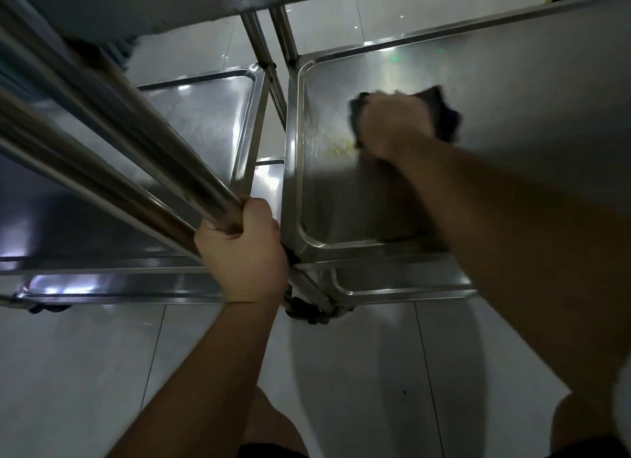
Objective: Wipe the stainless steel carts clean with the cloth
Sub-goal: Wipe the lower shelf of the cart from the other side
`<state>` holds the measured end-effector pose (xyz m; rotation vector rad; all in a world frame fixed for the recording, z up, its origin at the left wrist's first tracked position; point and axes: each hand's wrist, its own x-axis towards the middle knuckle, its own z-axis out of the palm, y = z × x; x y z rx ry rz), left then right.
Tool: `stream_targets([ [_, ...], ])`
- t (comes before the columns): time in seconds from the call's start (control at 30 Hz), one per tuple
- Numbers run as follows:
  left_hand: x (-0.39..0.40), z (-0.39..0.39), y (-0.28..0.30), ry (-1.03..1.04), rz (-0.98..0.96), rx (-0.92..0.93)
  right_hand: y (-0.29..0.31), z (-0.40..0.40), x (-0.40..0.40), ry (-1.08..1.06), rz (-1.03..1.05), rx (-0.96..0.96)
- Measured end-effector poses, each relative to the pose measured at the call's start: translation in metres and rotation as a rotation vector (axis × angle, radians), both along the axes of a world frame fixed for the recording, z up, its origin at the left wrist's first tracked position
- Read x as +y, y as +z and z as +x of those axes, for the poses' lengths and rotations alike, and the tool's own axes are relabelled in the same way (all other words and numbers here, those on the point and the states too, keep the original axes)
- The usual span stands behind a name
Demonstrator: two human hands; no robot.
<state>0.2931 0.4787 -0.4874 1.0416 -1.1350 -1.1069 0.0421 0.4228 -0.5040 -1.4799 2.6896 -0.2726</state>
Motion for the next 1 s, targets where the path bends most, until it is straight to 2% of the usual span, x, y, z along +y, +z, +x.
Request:
stream_targets([
  [0.1,-0.002,0.0,0.001,0.003,-0.003,0.013,0.004,0.05,-0.037,0.242,0.028,-0.061],
  [0.2,-0.003,0.0,0.0,0.022,-0.008,0.008,0.0,0.064,-0.037,0.33,0.022,-0.062],
  [0.33,-0.002,-0.002,0.004,0.044,-0.011,-0.01,-0.011,0.088,0.022,0.44,-0.075,-0.197],
  [0.47,0.002,0.0,0.006,-0.005,0.018,-0.052,-0.026,0.098,0.099,0.644,-0.088,-0.132],
  [0.53,0.004,0.005,0.006,-0.039,0.04,-0.073,-0.02,0.064,0.103,0.588,-0.073,-0.131],
  [0.67,0.002,0.003,0.006,-0.03,0.038,-0.063,-0.009,-0.035,0.067,0.173,-0.008,-0.013],
  [0.77,0.001,0.0,0.003,0.007,0.0,-0.055,-0.007,-0.061,0.028,-0.031,0.068,-0.079],
  [0.83,0.0,-0.001,0.002,0.001,-0.018,-0.049,-0.004,-0.036,0.004,-0.023,0.086,-0.095],
  [1.0,-0.001,-0.001,0.004,0.008,-0.012,-0.05,-0.008,0.086,-0.003,0.388,0.009,-0.099],
])
